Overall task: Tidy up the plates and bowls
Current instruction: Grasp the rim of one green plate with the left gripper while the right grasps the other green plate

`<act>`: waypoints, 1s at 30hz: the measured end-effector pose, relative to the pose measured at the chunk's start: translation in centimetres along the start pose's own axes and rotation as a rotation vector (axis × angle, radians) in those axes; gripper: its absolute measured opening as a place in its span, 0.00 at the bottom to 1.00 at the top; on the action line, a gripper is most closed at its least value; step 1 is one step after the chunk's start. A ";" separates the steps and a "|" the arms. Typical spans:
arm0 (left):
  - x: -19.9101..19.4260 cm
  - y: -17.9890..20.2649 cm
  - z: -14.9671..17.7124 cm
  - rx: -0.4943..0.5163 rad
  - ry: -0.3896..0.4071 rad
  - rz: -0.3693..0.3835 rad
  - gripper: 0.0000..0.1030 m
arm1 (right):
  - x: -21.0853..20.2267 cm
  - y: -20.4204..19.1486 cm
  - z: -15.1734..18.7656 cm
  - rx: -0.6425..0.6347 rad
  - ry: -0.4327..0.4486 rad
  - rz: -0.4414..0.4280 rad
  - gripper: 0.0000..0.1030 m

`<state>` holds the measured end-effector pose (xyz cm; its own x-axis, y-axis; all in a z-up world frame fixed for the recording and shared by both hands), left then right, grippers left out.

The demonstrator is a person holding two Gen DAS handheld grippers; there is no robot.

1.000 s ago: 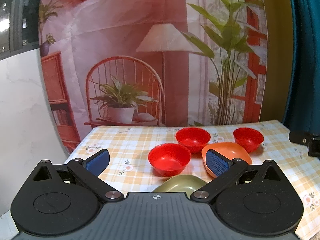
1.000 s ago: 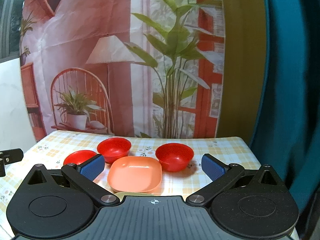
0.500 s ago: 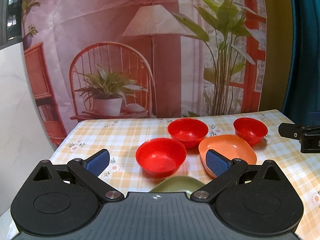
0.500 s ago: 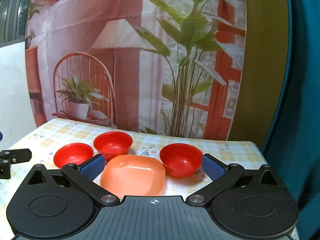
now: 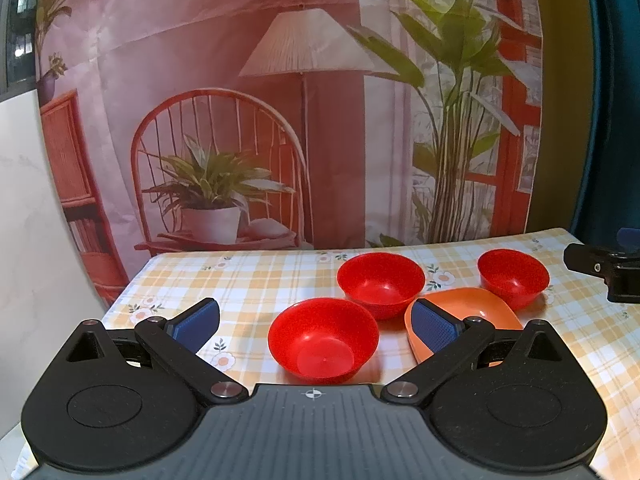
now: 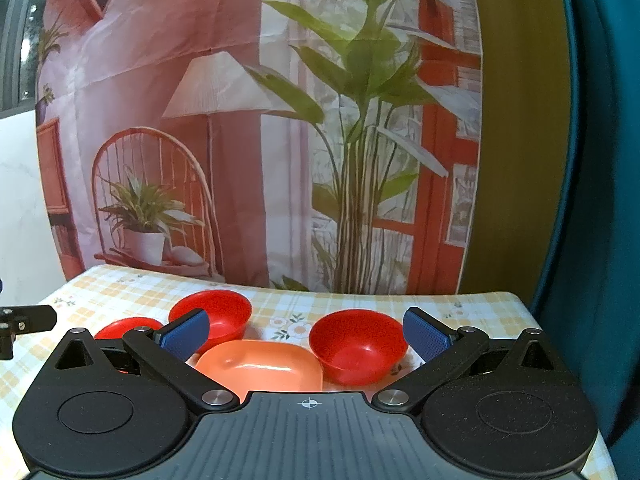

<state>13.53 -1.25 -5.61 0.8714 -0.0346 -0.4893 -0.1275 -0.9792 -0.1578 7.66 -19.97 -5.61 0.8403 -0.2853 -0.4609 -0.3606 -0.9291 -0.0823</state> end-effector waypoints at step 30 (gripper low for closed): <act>1.3 -1.0 3.1 -0.028 -0.096 0.026 0.89 | -0.4 -1.4 5.2 0.076 -0.083 0.013 1.00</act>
<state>13.34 0.36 -8.80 0.8184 -0.0425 -0.5730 -0.1352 -0.9835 -0.1201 5.70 -17.34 -9.88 0.8000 -0.2736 -0.5340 -0.4036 -0.9039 -0.1415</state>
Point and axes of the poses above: each gripper's, at about its wrist camera, not at the fingertips, and x roughly the way its jaws point, y to its right, z to its underside, the point moved 1 cm from there along x, roughly the way its jaws point, and after that the axes turned 3 degrees about x, right-handed, at the moved point
